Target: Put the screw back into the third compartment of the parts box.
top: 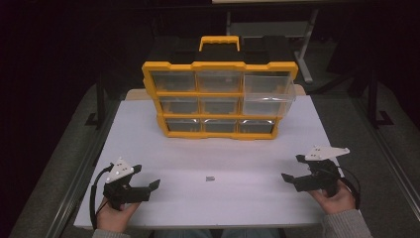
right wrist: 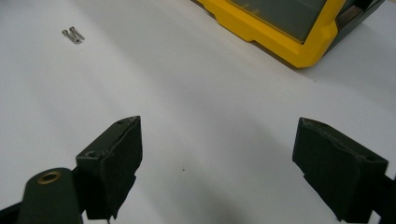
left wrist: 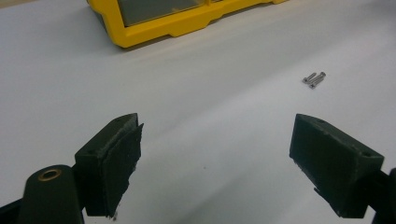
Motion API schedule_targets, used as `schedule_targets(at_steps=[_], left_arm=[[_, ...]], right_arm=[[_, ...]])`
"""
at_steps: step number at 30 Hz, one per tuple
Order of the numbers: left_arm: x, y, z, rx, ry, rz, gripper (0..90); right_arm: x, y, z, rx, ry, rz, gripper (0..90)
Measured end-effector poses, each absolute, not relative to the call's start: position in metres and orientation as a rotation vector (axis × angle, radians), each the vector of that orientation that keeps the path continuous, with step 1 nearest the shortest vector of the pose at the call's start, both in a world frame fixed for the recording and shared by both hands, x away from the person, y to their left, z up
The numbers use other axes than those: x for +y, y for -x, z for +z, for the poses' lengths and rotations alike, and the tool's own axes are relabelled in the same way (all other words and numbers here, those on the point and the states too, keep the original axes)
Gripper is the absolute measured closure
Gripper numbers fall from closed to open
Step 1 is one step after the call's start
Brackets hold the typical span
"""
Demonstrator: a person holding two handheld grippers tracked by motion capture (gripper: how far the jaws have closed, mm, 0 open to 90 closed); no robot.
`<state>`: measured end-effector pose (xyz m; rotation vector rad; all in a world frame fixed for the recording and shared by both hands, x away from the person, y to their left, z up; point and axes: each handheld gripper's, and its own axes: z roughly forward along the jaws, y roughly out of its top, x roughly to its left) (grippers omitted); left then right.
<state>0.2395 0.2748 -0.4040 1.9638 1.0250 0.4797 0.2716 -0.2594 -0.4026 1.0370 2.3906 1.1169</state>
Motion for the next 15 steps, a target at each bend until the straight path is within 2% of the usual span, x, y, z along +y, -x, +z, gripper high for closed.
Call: schedule_targets(at_steps=[15], left_arm=[[0.276,-0.2395,-0.4042,1.024,-1.968,0.49,16.1]], right_arm=[[-0.2568,-0.2723,-0.4022,2.403,-1.045,1.119,14.4]])
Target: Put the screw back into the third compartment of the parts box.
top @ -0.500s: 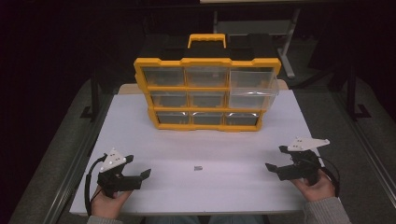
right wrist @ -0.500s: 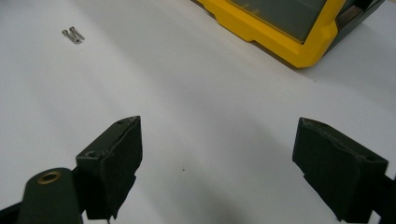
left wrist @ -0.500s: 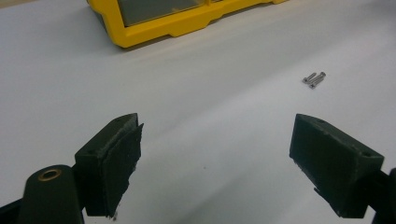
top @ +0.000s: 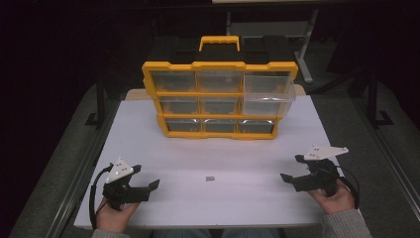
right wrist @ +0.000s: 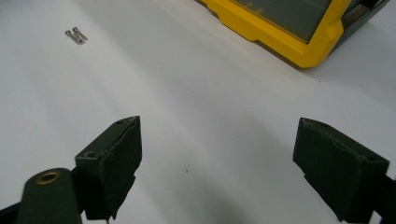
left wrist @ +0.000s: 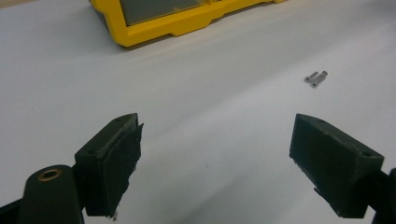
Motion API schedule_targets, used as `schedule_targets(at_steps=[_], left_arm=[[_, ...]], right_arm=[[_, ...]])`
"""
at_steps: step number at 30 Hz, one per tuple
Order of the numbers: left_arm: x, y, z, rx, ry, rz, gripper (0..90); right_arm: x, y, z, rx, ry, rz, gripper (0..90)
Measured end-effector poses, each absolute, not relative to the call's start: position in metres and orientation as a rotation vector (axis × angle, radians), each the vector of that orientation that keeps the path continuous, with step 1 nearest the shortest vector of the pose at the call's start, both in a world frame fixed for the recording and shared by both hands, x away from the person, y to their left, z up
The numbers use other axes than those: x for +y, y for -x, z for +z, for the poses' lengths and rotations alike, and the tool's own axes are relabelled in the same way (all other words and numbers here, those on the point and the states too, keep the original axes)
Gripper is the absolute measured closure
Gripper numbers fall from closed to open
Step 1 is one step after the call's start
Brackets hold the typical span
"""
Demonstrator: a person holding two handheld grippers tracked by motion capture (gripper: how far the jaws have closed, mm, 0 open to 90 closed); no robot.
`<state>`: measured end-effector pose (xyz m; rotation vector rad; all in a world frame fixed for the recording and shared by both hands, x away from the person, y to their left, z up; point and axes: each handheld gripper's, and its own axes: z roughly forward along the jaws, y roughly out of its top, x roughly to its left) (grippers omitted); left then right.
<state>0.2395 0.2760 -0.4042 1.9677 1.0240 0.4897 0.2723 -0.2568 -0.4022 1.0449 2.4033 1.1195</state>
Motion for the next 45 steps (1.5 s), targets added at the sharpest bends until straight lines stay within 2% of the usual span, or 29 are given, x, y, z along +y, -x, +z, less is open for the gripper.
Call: schedule_targets(at_steps=[9,24,30,38,45], left_arm=[[0.275,-0.24,-0.405,1.02,-1.98,0.489,16.1],[0.275,-0.241,-0.406,1.029,-1.973,0.483,16.1],[0.277,-0.242,-0.405,1.015,-2.007,0.478,16.1],[0.275,-0.241,-0.406,1.026,-1.975,0.469,16.1],[0.276,-0.242,-0.407,1.028,-1.971,0.473,16.1]], right_arm=[[-0.249,-0.276,-0.402,2.425,-1.058,1.134,14.0],[-0.21,-0.286,-0.396,2.537,-0.973,1.124,16.2],[-0.179,-0.299,-0.389,2.626,-0.879,1.128,19.0],[-0.146,-0.31,-0.387,2.719,-0.81,1.095,22.3],[-0.117,-0.321,-0.387,2.784,-0.697,1.067,31.5]])
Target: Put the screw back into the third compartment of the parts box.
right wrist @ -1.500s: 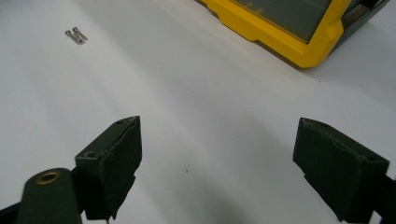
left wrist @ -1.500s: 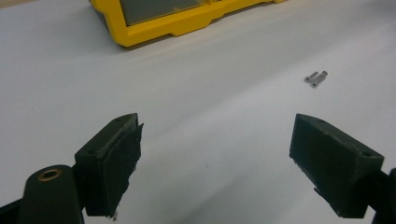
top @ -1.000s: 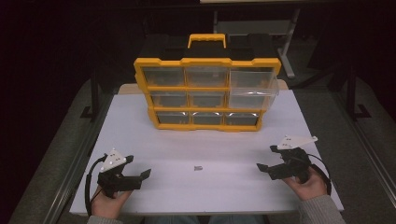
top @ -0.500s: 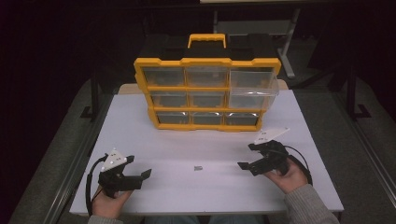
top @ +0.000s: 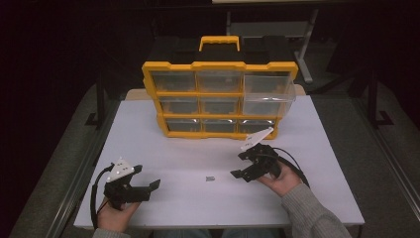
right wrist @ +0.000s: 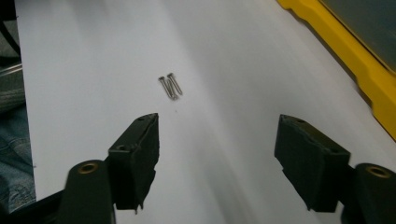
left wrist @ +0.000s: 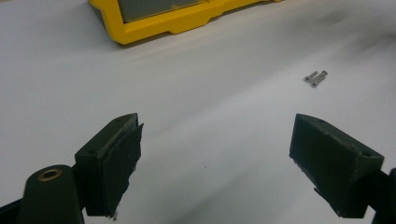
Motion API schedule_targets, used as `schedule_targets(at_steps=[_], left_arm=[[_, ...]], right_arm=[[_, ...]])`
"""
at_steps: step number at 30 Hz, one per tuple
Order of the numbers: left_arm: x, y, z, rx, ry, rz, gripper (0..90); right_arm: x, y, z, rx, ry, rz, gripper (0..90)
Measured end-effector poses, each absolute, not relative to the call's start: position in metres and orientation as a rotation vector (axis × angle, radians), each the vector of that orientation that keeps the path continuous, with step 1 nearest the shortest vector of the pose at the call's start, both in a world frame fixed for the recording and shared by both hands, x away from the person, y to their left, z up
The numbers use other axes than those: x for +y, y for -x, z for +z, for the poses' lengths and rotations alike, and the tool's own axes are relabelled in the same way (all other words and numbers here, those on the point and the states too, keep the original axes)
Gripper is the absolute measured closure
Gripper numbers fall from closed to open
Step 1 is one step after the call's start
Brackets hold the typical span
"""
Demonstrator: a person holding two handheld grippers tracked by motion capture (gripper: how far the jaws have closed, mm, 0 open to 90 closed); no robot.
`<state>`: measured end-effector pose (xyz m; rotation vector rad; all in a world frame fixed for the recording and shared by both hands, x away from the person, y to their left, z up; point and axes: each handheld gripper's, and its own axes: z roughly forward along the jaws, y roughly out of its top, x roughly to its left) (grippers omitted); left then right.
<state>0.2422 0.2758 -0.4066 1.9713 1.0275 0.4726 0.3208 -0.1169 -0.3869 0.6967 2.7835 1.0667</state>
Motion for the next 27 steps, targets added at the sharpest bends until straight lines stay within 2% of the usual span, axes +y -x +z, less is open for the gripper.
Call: schedule_targets(at_steps=[9,17,27], left_arm=[[0.277,-0.242,-0.406,1.025,-1.973,0.471,16.3],[0.277,-0.243,-0.407,1.025,-1.973,0.466,16.7],[0.278,-0.243,-0.407,1.024,-1.973,0.463,16.8]], right_arm=[[-0.079,-0.334,-0.394,2.881,-0.587,1.022,42.2],[-0.05,-0.345,-0.403,2.949,-0.478,0.985,56.1],[-0.035,-0.352,-0.417,3.014,-0.442,0.95,67.9]])
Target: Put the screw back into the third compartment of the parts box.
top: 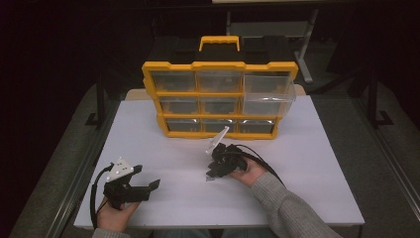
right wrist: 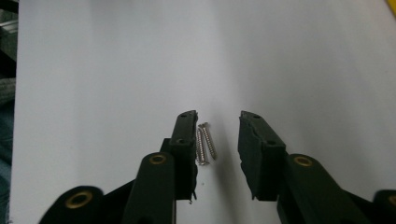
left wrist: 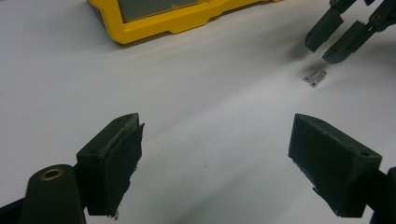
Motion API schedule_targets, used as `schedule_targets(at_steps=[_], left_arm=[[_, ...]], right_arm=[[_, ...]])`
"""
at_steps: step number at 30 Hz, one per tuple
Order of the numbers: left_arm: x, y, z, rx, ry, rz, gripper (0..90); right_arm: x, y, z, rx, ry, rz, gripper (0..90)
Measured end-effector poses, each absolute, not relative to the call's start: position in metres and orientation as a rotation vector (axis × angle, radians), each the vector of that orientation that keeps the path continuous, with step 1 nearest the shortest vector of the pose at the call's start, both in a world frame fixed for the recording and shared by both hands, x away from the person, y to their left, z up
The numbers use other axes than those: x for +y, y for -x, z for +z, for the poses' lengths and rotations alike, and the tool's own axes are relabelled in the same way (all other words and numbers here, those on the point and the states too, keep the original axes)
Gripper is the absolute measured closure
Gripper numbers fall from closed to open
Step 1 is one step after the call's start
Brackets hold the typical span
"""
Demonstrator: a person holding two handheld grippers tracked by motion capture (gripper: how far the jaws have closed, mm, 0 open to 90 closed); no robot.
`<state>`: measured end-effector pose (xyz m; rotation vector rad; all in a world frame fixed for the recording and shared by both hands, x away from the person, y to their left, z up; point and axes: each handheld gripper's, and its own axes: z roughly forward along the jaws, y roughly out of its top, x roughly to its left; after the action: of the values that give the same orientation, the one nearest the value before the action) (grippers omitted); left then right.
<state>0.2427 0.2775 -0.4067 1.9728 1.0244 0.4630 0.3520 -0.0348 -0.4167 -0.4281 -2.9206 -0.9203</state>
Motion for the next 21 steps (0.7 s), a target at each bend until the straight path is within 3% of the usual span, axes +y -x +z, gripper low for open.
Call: schedule_targets(at_steps=[19,21], left_arm=[[0.278,-0.243,-0.407,1.026,-1.971,0.461,16.9],[0.277,-0.243,-0.407,1.03,-1.97,0.459,17.0]], right_arm=[[-0.023,-0.357,-0.431,-2.961,0.375,-0.854,76.7],[-0.022,-0.349,-0.427,-2.951,0.517,-0.742,79.3]])
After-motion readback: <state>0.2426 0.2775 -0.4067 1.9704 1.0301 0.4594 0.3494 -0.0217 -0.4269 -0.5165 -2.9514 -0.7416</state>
